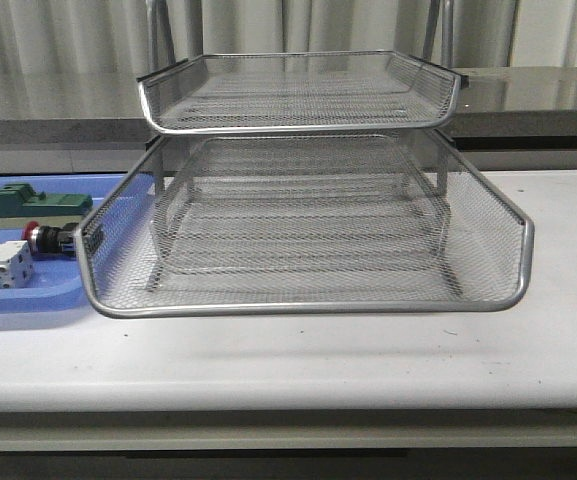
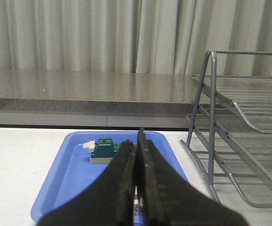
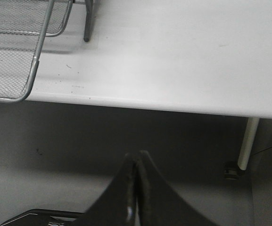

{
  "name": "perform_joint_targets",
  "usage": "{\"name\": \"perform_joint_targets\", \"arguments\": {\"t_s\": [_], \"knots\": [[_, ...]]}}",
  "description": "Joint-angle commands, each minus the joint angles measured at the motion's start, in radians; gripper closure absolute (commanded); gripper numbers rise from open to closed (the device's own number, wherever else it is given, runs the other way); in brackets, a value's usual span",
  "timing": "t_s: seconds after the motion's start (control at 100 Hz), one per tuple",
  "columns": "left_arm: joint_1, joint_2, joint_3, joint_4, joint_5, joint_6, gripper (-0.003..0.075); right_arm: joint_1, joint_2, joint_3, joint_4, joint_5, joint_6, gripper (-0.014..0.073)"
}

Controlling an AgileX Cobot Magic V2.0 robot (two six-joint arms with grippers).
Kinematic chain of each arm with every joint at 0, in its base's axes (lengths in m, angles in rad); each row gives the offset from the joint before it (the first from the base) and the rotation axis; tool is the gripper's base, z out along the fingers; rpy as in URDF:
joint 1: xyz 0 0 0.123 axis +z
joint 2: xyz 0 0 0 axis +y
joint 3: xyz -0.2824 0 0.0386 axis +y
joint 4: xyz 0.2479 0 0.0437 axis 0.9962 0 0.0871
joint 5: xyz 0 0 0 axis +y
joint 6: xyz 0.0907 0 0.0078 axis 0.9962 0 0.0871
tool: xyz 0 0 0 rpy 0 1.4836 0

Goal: Place button on rack with both arms
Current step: 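Move the left gripper above the red button in the blue tray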

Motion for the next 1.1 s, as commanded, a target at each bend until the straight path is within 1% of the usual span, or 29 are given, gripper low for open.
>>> {"name": "perform_joint_targets", "arguments": {"t_s": [0.0,0.22,0.35,0.52,0.73,0.88,1.09], "knots": [[0.003,-0.014,-0.025,-0.054,-0.060,-0.010,0.0740,-0.005,0.006,-0.036,-0.011,-0.048,-0.001,0.0664],[0.003,0.140,-0.225,-0.064,0.127,-0.010,0.0740,-0.005,0.006,-0.036,-0.011,-0.048,-0.001,0.0664],[0.003,0.300,-0.379,-0.060,0.236,-0.010,0.0740,-0.005,0.006,-0.036,-0.011,-0.048,-0.001,0.0664],[0.003,0.546,-0.611,-0.047,0.473,-0.004,0.0740,-0.005,0.006,-0.036,-0.011,-0.048,-0.001,0.0664],[0.003,0.828,-0.844,0.018,0.692,-0.004,0.0740,-0.005,0.006,-0.036,-0.011,-0.048,-0.001,0.0664],[0.003,0.990,-0.962,0.068,0.777,-0.004,0.0740,-0.005,0.006,-0.036,-0.011,-0.048,-0.001,0.0664],[0.003,1.156,-1.046,0.113,0.780,-0.002,0.0740,-0.005,0.006,-0.036,-0.011,-0.048,-0.001,0.0664]]}}
